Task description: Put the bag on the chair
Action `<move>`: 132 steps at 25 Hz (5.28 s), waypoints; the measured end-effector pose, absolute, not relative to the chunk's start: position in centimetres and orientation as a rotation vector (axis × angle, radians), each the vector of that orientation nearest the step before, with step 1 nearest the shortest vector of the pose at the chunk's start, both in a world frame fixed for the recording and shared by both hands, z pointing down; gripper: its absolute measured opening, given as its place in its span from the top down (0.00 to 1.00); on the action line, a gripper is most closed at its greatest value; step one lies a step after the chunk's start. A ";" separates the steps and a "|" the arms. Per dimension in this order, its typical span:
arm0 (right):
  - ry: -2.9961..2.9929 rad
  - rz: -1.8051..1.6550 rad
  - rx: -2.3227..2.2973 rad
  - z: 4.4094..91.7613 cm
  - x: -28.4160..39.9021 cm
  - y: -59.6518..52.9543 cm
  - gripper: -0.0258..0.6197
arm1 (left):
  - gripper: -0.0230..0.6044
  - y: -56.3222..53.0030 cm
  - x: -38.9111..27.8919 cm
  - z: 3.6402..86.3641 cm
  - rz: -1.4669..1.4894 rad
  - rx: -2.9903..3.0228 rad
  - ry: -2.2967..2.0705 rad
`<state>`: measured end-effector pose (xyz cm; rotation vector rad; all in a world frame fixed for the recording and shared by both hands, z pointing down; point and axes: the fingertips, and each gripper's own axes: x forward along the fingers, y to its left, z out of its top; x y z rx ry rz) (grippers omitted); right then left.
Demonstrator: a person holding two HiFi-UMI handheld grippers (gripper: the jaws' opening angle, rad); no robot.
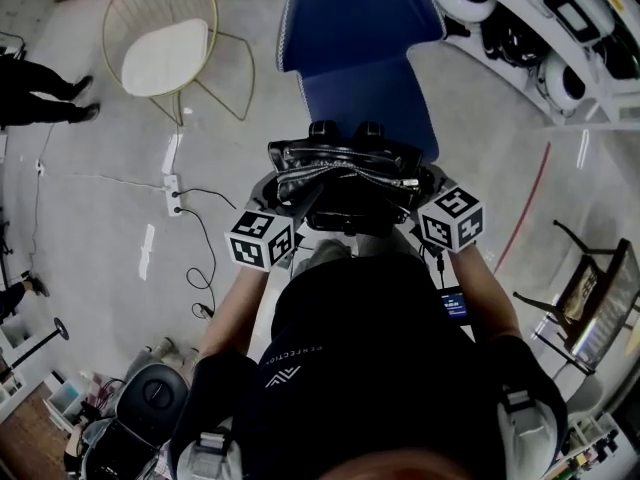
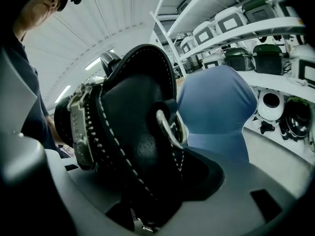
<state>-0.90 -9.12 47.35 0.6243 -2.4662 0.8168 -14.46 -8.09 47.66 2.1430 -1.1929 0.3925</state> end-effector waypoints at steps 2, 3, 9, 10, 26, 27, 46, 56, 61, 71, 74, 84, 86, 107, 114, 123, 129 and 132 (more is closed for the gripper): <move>-2.459 0.828 0.604 47.9 -0.6 -10.5 0.53 | 0.49 -9.4 -14.1 48.3 0.399 2.122 -1.199; -2.457 0.836 0.595 48.2 -0.4 -11.3 0.53 | 0.49 -10.1 -13.9 48.6 0.402 2.114 -1.202; -2.444 0.873 0.548 49.7 0.4 -15.7 0.53 | 0.50 -14.0 -13.1 49.9 0.421 2.068 -1.220; -2.440 0.876 0.539 50.0 0.3 -16.4 0.53 | 0.50 -14.7 -13.2 50.2 0.424 2.058 -1.221; -2.405 0.916 0.419 56.7 1.0 -22.7 0.53 | 0.51 -19.6 -12.3 56.5 0.448 1.913 -1.291; -2.405 0.915 0.414 57.1 1.0 -22.7 0.53 | 0.51 -19.5 -12.3 56.9 0.450 1.906 -1.298; -2.381 0.954 0.405 63.1 0.7 -24.9 0.53 | 0.53 -21.3 -12.4 62.1 0.503 1.854 -1.286; -2.381 0.986 0.383 65.8 2.9 -26.2 0.52 | 0.53 -22.8 -9.7 62.9 0.542 1.909 -1.264; -2.389 0.961 0.392 66.1 3.5 -26.8 0.51 | 0.52 -23.3 -9.3 63.4 0.535 1.906 -1.292; -2.361 0.908 0.539 66.7 3.7 -30.0 0.50 | 0.52 -26.5 -9.9 64.0 0.438 1.831 -1.366; -2.362 0.914 0.580 66.5 3.8 -30.5 0.50 | 0.52 -27.2 -10.0 64.0 0.432 1.824 -1.369; -2.331 0.947 0.688 66.6 4.6 -31.5 0.49 | 0.51 -28.6 -10.4 63.3 0.425 1.816 -1.417; -2.315 0.938 0.711 66.6 4.8 -31.7 0.48 | 0.52 -28.8 -10.4 63.2 0.424 1.813 -1.424; -2.185 0.805 1.070 63.4 7.4 -31.6 0.76 | 0.81 -26.9 -8.3 60.5 0.389 1.896 -1.351; -2.218 0.783 1.095 60.7 6.3 -29.9 0.89 | 0.92 -25.4 -6.7 59.0 0.434 1.943 -1.246; -2.277 0.717 1.116 55.0 5.0 -25.9 0.89 | 0.92 -22.0 -6.6 55.0 0.473 2.020 -1.129; -2.323 0.727 1.121 52.3 3.0 -22.3 0.89 | 0.92 -19.0 -6.5 51.1 0.344 2.052 -1.085; -2.344 0.725 1.113 51.2 2.0 -20.7 0.89 | 0.92 -17.5 -6.6 50.3 0.352 2.072 -1.079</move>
